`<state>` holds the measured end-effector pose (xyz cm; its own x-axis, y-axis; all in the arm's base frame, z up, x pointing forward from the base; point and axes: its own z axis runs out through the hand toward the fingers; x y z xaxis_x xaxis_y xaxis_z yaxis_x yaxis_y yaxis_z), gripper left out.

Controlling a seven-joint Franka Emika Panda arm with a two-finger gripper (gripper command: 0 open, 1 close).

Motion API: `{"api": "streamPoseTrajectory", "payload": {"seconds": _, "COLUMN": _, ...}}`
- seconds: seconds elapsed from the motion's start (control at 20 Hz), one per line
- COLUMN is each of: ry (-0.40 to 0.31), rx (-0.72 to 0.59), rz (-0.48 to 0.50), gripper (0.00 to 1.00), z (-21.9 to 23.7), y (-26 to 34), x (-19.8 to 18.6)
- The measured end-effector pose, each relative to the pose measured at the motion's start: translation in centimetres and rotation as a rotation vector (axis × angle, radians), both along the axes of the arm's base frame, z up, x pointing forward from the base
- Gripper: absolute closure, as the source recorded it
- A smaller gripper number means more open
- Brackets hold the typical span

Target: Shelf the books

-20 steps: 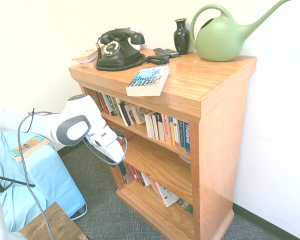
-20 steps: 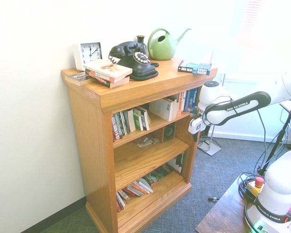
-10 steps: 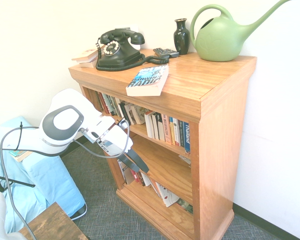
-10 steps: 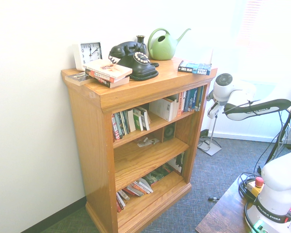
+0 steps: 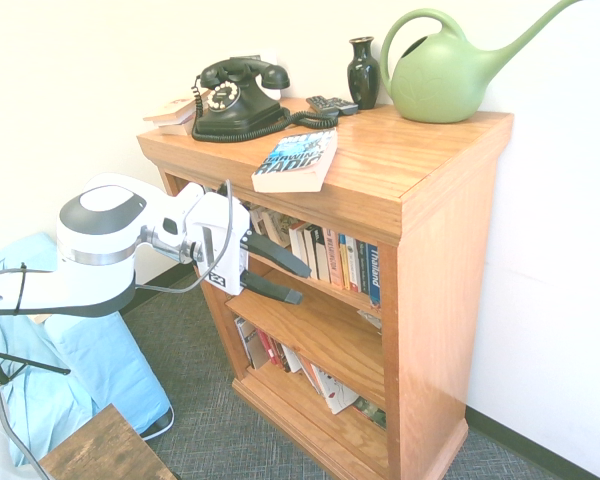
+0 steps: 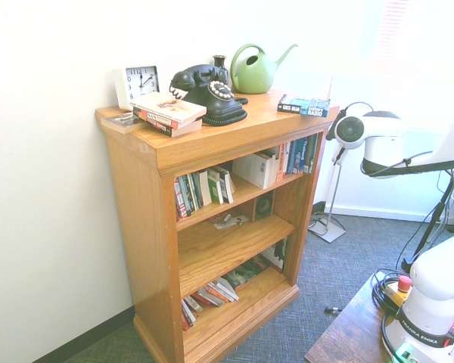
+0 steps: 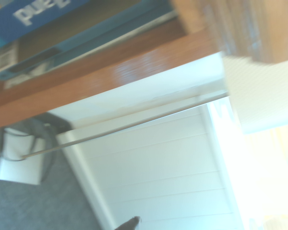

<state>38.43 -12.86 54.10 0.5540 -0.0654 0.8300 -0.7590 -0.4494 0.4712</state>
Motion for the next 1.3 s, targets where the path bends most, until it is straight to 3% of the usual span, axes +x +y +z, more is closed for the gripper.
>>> {"api": "streamPoseTrajectory", "payload": {"seconds": 0.3, "ry": -0.019, "rx": -0.150, "rz": 0.050, "gripper": 0.00, "z": 3.4, "y": 1.9, "x": 0.2}}
{"api": "streamPoseTrajectory", "payload": {"seconds": 0.65, "ry": 0.002, "rx": -0.291, "rz": 0.086, "gripper": 0.00, "z": 4.2, "y": 3.1, "x": 0.8}}
{"api": "streamPoseTrajectory", "payload": {"seconds": 1.3, "ry": 0.048, "rx": -0.361, "rz": 0.155, "gripper": 0.00, "z": 3.9, "y": 5.8, "x": 6.8}}
